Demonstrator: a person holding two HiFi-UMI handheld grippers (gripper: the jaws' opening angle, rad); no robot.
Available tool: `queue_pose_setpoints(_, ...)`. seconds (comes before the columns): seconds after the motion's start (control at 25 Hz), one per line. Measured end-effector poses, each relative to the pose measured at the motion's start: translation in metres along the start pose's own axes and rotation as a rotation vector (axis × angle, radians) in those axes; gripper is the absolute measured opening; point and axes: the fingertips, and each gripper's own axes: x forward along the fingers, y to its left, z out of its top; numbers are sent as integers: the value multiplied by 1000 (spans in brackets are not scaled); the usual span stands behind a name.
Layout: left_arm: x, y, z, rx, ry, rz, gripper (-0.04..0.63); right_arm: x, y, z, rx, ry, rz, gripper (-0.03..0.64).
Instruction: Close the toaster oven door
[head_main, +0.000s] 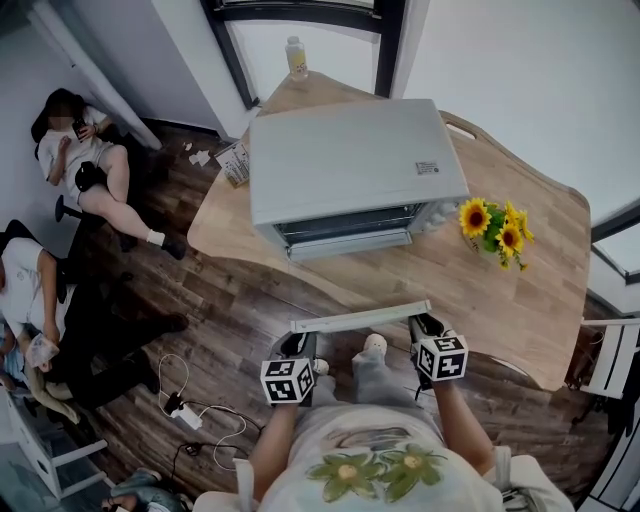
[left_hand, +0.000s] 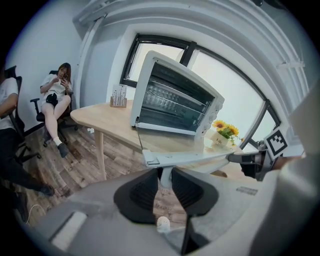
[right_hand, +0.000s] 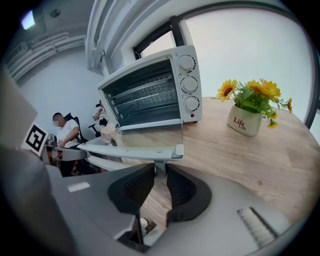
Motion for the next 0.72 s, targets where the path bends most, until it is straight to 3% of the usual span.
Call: queue_pose_setpoints(0.72, -22, -10, 40, -41, 2, -41, 97, -25, 9, 41, 6, -84, -33, 80)
